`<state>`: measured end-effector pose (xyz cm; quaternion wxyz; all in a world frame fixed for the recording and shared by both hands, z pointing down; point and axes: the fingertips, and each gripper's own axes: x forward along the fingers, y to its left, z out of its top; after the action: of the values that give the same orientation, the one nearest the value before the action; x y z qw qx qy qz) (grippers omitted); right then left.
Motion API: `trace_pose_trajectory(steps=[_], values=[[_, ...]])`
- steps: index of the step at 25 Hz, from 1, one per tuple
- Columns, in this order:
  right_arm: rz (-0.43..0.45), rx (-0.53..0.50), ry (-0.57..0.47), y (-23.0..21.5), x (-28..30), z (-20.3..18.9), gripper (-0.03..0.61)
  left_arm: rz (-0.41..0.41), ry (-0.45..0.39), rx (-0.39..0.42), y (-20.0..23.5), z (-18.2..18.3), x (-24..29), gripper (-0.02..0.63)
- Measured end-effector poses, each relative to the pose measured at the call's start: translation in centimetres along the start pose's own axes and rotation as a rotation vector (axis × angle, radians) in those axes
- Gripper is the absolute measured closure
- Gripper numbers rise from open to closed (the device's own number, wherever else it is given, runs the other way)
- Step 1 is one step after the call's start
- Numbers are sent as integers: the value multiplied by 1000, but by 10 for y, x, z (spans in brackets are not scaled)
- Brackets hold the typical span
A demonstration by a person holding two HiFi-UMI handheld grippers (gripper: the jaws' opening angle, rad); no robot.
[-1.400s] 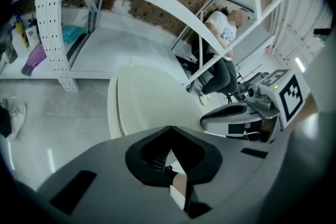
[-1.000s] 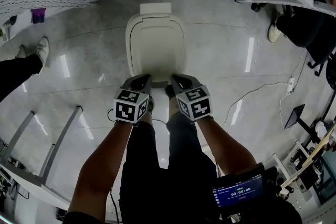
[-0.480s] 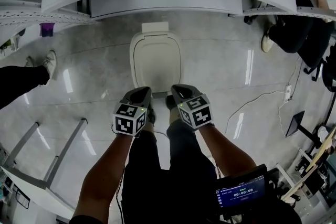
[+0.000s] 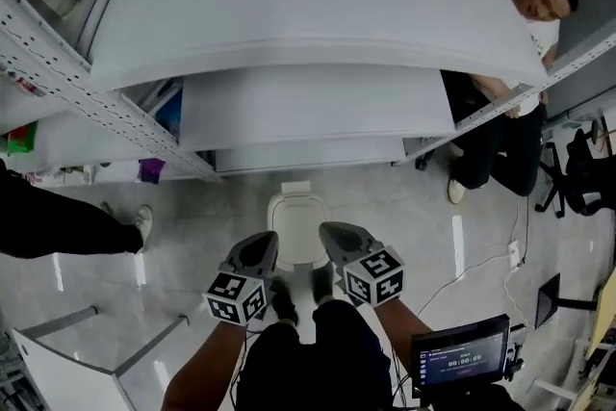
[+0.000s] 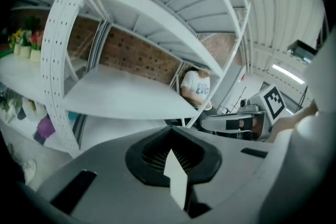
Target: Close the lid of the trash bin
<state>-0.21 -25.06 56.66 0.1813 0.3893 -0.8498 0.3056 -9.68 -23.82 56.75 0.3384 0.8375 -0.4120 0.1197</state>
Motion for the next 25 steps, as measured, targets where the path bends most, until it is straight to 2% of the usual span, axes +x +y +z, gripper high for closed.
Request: trace_pose_trajectory(steps=[3, 6, 8, 11, 14, 18, 25], values=[[22, -31, -90, 42, -44, 59, 571, -42, -100, 59, -38, 60, -50, 623], [39, -66, -196, 66, -72, 122, 571, -82, -214, 141, -62, 123, -80, 623], [51, -87, -255, 84, -92, 149, 571, -101, -260, 170, -75, 148, -102, 623], [45, -122, -301, 118, -123, 167, 571, -107, -309, 169, -88, 169, -145, 623], [2, -169, -338, 132, -155, 181, 571, -112, -332, 183, -102, 183, -167, 623], [-17, -164, -379, 148, -178, 183, 571, -172, -370, 219, -118, 187, -190, 623], [-14, -200, -413, 162, -212, 168, 571, -160, -394, 262, -152, 174, -220, 623]])
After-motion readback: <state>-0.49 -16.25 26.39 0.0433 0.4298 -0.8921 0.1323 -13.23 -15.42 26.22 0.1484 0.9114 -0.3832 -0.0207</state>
